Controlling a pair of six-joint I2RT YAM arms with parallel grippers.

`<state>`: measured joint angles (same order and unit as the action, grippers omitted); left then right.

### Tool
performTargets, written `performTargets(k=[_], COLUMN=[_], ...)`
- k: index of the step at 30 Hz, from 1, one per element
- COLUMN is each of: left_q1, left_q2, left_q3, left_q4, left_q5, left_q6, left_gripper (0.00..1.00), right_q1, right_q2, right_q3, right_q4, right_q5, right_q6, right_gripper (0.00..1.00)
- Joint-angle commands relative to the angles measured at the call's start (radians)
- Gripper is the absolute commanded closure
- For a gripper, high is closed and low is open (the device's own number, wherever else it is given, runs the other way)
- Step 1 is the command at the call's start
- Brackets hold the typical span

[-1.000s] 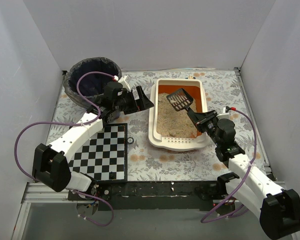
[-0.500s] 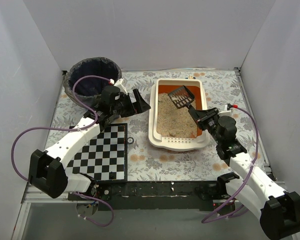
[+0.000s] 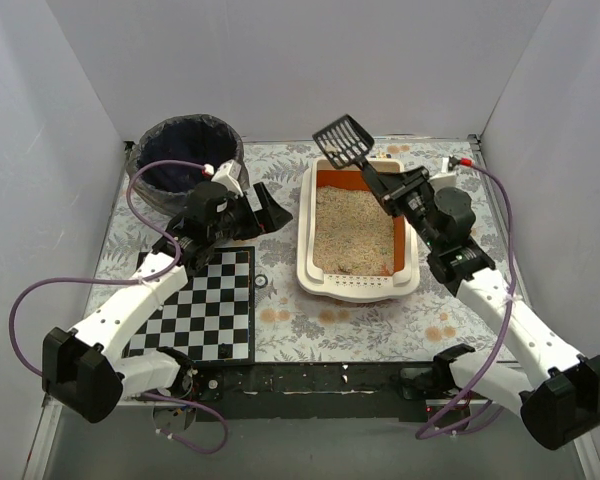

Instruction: Clean the litter box

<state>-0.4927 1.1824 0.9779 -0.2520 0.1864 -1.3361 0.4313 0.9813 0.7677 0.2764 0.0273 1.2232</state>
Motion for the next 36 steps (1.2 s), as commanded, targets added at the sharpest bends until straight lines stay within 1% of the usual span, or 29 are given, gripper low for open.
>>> performTargets(k=[1,8,12,13,15,18,20,21,22,25,26,27,29,30,31,33,36], left_q1=[0.0,0.0,0.0,0.0,0.0,0.0,0.0,0.0,0.0,0.0,0.0,0.0,0.0,0.0,0.0,0.0,0.0], left_q2=[-0.061,-0.112,-0.142,-0.148,-0.161,-0.173,-0.184,-0.187,-0.188,-0.191,-0.191,-0.193,-0.19,-0.185,-0.187,-0.185,-0.179], left_q3=[-0.03,-0.053,-0.067,-0.071,-0.077,-0.082,-0.085,-0.087,-0.087,-0.088,-0.088,-0.091,-0.088,-0.088,-0.09,-0.09,-0.093], left_q4=[0.0,-0.02,-0.036,-0.041,-0.05,-0.065,-0.075,-0.079,-0.082,-0.089,-0.09,-0.09,-0.09,-0.09,-0.093,-0.089,-0.079], left_q5=[-0.041,-0.073,-0.087,-0.091,-0.099,-0.117,-0.128,-0.133,-0.134,-0.136,-0.136,-0.136,-0.136,-0.136,-0.136,-0.136,-0.131], left_q6=[-0.003,-0.005,-0.006,-0.008,-0.009,-0.009,-0.009,-0.009,-0.009,-0.009,-0.009,-0.009,-0.011,-0.011,-0.011,-0.012,-0.014], left_gripper=[0.02,0.02,0.02,0.02,0.02,0.02,0.02,0.02,0.02,0.02,0.02,0.02,0.02,0.02,0.02,0.02,0.02], right_q1=[0.081,0.178,0.25,0.27,0.303,0.333,0.348,0.356,0.365,0.409,0.429,0.446,0.477,0.486,0.497,0.507,0.512], right_q2=[0.109,0.327,0.479,0.52,0.627,0.79,0.887,0.923,0.957,1.019,1.025,1.031,1.033,1.031,1.028,1.008,0.988], right_q3=[0.234,0.493,0.684,0.734,0.856,1.1,1.229,1.267,1.303,1.354,1.345,1.334,1.306,1.297,1.289,1.253,1.228], right_q4=[0.049,0.024,-0.006,-0.026,-0.08,-0.213,-0.275,-0.31,-0.307,-0.301,-0.287,-0.257,-0.215,-0.204,-0.197,-0.162,-0.128], right_q5=[0.025,-0.012,-0.02,-0.048,-0.075,-0.133,-0.144,-0.141,-0.147,-0.107,-0.086,-0.048,-0.032,-0.033,-0.002,0.011,0.051], right_q6=[-0.085,-0.113,-0.191,-0.214,-0.273,-0.39,-0.5,-0.557,-0.671,-0.929,-1.032,-1.101,-1.293,-1.359,-1.419,-1.488,-1.479], right_gripper=[0.99,0.99,0.99,0.99,0.99,0.99,0.99,0.99,0.99,0.99,0.99,0.99,0.99,0.99,0.99,0.99,0.99])
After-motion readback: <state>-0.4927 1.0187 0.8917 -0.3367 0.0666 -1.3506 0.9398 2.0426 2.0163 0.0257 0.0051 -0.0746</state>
